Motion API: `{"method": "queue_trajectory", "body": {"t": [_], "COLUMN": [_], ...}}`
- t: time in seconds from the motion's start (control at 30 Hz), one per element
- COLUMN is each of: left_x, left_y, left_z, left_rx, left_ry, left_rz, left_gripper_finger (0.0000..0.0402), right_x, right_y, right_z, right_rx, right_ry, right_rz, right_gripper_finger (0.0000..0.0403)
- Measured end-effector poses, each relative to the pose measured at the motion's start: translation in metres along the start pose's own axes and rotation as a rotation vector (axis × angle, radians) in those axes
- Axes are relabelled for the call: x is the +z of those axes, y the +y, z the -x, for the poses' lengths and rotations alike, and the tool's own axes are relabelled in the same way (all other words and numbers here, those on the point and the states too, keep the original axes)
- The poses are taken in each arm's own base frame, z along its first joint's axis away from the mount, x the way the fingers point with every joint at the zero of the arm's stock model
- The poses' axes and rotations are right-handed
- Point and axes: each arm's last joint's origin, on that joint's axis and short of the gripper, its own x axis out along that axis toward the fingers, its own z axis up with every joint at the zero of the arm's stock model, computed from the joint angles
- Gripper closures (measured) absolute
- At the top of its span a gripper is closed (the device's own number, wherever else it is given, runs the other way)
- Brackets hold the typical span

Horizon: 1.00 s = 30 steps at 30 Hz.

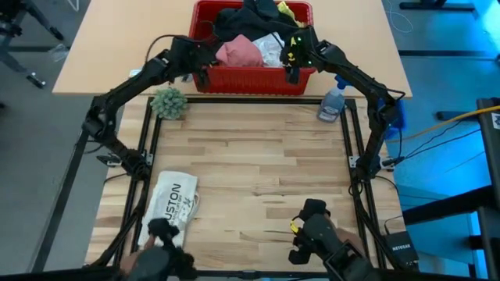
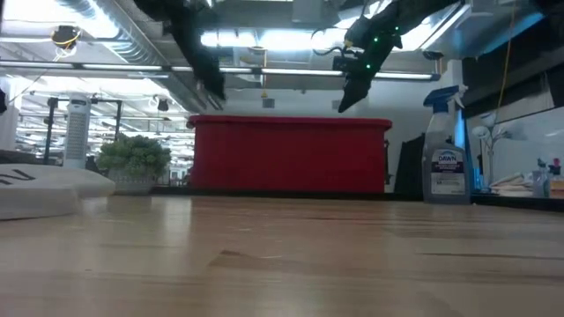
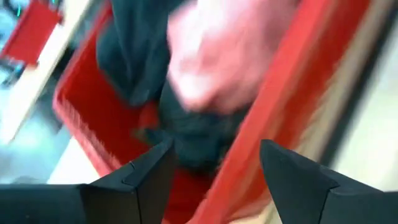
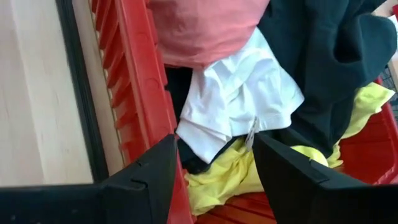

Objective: Fold laundry
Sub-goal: Move the red bin to the upper middle of the table

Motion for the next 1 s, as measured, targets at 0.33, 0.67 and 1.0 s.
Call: {"method": "queue_trajectory", "body": {"t": [0.33, 0.67, 1.0], "left_x": [0.007, 0.017, 0.021], "left_y": [-0.002, -0.014, -0.016], "left_z": [0.028, 0.051, 0.091], "left_rx": [-0.020, -0.134, -0.149], "left_ry": [-0.056, -0.130, -0.196], "left_rz": [0.076, 0.226, 0.336], "left_gripper_finger": [0.0174, 0.0174, 0.0174], "right_x": [0.013, 0.071, 0.086], "right_y": [0.003, 0.040, 0.059], "right_z": [0.008, 0.062, 0.078], "right_rx": [0.069, 0.217, 0.195], "right_ry": [-0.097, -0.156, -0.119], "right_rz": [-0.104, -0.183, -0.103], "right_gripper_finger": [0.0198, 0.0198, 0.0198]}}
